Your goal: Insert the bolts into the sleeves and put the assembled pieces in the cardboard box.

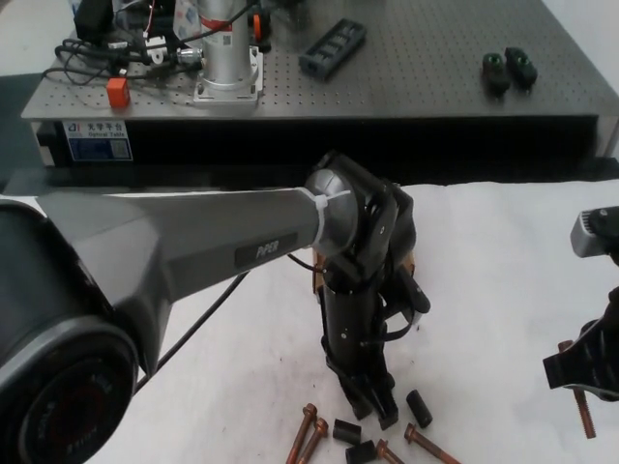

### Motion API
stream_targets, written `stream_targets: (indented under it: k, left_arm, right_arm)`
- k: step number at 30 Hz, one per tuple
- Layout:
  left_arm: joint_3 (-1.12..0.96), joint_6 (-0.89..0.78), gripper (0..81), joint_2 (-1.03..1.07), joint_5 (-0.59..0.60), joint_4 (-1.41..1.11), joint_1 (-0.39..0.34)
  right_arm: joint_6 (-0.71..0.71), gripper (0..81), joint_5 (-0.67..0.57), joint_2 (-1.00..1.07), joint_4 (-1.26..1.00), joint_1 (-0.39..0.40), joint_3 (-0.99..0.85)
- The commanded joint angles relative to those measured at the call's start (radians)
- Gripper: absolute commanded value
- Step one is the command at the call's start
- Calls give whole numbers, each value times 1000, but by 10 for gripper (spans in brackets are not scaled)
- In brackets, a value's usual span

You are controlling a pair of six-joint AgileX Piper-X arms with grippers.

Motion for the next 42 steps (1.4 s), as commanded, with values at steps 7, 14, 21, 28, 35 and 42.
stream_targets:
  k: [7, 14, 21, 28, 35, 42]
  left_arm:
    - [5, -6, 265, -5, -17, -26, 4]
    - [-6, -4, 1, -7, -38, 3, 4]
    - [11, -149, 7, -193, -41, -38, 43]
    - [442, -314, 7, -616, 249, -480, 113]
    - [782, -462, 7, -940, 606, -935, 110]
    - [810, -486, 7, -1017, 694, -988, 110]
  right_arm:
    - [1, 4, -11, -10, -10, -3, -2]
    - [1, 4, -16, -10, -14, -3, -4]
    - [124, 4, -306, -107, -242, -1, 38]
    - [607, 4, -557, -265, -817, 50, 198]
    - [842, 4, -520, -206, -1309, 225, 198]
    - [844, 4, -533, -113, -1336, 329, 126]
